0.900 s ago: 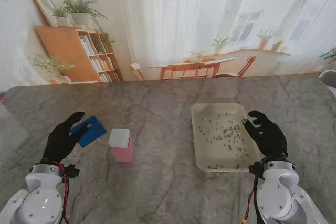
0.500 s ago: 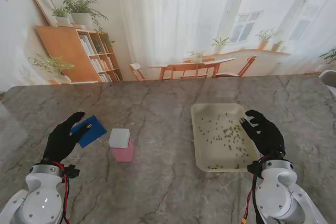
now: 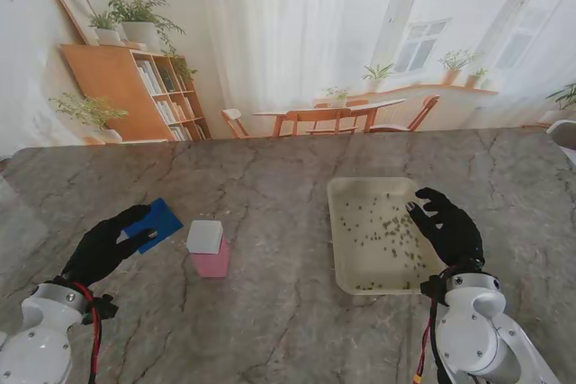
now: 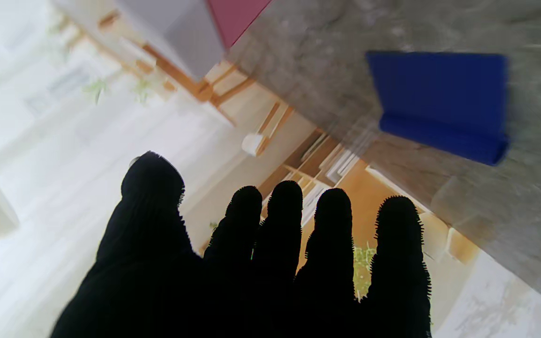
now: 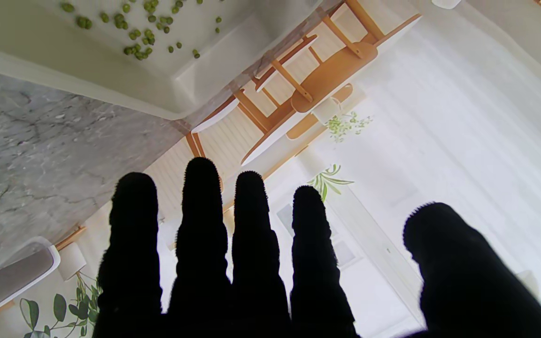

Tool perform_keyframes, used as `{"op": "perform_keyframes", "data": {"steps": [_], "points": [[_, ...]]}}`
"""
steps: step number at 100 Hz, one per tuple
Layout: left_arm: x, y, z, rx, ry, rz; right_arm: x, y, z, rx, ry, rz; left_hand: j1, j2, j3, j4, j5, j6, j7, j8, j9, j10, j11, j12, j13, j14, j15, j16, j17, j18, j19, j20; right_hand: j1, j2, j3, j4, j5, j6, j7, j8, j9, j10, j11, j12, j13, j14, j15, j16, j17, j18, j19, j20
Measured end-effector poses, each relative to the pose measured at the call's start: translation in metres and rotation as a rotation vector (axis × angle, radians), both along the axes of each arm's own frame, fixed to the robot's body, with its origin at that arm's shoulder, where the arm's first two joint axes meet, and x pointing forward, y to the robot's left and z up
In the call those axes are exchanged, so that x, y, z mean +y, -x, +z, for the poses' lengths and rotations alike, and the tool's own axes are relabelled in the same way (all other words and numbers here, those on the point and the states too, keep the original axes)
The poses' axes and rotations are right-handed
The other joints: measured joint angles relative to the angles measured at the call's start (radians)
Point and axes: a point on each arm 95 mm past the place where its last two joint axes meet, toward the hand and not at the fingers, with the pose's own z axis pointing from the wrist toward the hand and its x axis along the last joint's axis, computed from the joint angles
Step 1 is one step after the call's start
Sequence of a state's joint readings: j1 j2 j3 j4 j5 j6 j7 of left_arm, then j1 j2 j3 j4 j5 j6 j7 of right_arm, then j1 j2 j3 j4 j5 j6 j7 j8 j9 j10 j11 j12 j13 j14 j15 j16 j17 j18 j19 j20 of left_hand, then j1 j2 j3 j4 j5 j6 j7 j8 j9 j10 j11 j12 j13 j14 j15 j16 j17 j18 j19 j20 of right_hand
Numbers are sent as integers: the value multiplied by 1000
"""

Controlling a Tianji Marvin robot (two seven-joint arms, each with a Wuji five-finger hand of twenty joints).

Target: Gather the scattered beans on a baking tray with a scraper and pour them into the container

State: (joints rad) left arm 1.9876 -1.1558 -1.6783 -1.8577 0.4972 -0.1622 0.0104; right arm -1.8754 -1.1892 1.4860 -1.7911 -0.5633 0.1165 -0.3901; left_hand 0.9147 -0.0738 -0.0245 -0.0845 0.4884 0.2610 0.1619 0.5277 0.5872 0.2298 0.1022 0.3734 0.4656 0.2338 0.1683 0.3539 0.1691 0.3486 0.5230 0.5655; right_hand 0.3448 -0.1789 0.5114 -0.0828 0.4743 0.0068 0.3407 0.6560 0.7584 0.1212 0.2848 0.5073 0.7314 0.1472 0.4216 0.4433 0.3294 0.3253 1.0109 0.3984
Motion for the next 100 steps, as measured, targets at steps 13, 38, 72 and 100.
{"op": "perform_keyframes", "data": {"steps": [13,38,72,100], "points": [[14,15,-3,17,-123,-50,2,-2,-1,10,-6,12,1,-22,-8,0,-58,7,-14,-4,-65,-10,-13,-9,-47,-11,-18,-11,-15,-6,-21,0,0,0,0,0,0,0,0,0,0,0,0,0,0,0,0,0,0,0,0,0],[25,22,-29,93,-167,-160,3,-2,-1,8,-4,16,-68,-88,-4,0,-196,78,-79,-30,-223,5,-42,-61,-189,-17,-69,-57,-103,-39,-153,-73,0,0,0,0,0,0,0,0,0,0,0,0,0,0,0,0,0,0,0,0],[21,3,-66,159,-185,-308,4,-2,-2,22,-3,27,-221,-85,1,0,-316,186,-170,-302,-436,87,-64,-106,-358,15,-73,-93,-200,-62,-232,-156,0,0,0,0,0,0,0,0,1,0,0,0,0,0,0,0,0,0,0,0],[10,-24,-74,145,-121,-398,5,-2,-2,30,-1,36,-269,-84,1,0,-315,191,-170,-344,-446,92,-65,-106,-358,22,-72,-93,-201,-63,-232,-157,0,0,0,0,0,0,0,0,1,0,0,0,0,0,0,2,0,0,0,0]]}}
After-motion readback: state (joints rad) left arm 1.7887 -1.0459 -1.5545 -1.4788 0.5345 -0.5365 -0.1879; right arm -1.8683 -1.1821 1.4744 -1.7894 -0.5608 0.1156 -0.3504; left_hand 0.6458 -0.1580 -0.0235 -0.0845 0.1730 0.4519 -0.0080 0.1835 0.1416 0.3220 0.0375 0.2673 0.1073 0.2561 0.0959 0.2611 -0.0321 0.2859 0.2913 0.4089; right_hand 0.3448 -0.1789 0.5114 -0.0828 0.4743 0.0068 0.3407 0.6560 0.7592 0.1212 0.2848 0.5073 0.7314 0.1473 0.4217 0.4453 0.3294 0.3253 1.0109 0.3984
